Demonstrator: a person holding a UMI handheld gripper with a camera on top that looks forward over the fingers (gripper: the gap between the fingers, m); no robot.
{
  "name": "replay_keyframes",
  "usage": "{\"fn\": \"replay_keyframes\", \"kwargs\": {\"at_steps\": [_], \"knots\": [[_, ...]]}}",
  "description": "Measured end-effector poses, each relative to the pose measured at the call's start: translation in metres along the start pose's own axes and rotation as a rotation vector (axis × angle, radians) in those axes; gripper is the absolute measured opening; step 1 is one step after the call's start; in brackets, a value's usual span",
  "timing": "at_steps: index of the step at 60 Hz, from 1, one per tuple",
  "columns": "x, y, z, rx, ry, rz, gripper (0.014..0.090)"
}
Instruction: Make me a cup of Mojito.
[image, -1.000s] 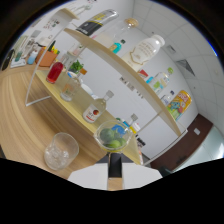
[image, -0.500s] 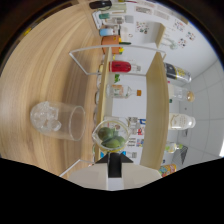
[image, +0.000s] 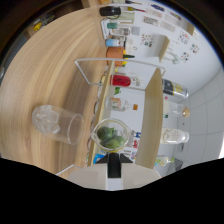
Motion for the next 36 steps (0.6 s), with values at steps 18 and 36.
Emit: {"fn": "replay_keyframes", "kwargs": {"at_steps": [18, 36], "knots": [[0.089, 0.061, -0.034, -0.148, 0.174, 0.77, 0.0157], [-0.027, 0.139, -0.058, -0.383, 0.024, 1.439, 0.0157]]}}
